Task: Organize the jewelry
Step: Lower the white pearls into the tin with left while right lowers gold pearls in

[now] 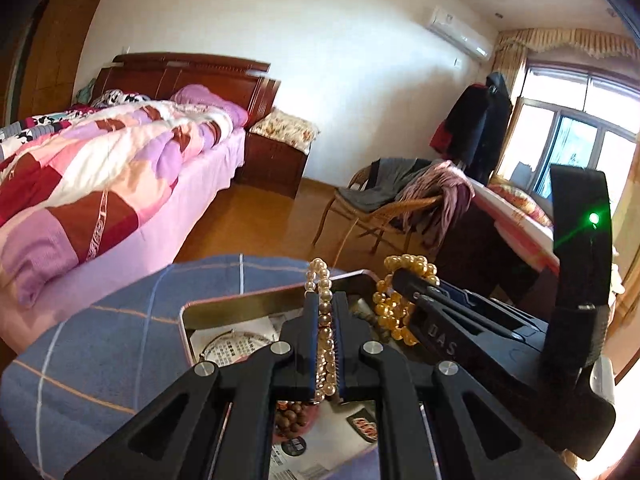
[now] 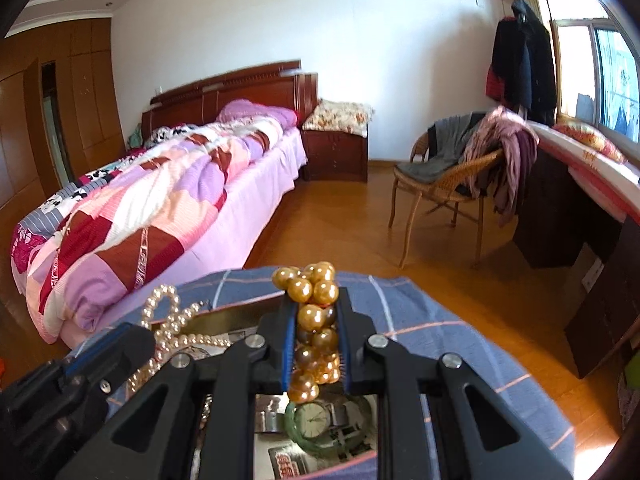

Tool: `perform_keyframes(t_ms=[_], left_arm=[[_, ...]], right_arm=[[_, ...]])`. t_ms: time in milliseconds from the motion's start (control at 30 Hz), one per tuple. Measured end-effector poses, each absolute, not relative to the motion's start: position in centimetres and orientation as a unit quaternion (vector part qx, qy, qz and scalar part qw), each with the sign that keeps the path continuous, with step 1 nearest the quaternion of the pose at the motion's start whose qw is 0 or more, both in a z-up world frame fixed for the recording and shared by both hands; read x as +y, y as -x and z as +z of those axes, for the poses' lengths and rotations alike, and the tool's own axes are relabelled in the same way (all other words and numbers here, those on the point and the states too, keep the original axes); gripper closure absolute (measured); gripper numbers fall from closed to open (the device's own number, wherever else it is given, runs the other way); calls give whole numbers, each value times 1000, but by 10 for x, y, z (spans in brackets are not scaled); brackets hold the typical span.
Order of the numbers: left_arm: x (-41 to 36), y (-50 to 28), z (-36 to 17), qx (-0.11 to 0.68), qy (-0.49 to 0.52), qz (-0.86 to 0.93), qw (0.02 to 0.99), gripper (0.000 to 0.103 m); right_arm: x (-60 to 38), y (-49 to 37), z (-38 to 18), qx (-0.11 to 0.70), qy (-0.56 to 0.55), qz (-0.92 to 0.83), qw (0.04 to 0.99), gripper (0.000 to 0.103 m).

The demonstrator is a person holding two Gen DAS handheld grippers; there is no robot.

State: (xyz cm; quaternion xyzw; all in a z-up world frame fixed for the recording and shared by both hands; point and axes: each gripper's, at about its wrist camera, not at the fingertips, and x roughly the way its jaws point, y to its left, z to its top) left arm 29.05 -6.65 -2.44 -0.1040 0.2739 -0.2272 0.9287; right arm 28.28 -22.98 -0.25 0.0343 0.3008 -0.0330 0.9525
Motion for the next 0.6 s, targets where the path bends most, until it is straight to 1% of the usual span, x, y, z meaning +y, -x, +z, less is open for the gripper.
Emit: perform_keyframes(t_ms=[133,233,467,600], left_arm=[[-71,-298,-32,283,96,-218,929,98],[-71,-301,-40,292,96,-213,927,98],[-76,-301,-53,308,51,-180,933,98],[-74,-307,-58,323,53,-175,929,98]], right_arm=[[-232,-294,-19,321,-41,-31,946,82],[-230,-298,-27,333,-25,-31,942,82],[-224,-304,-42,353,-1,-19,935,82],[-223,-308,-47,364,8,-16,931,82]])
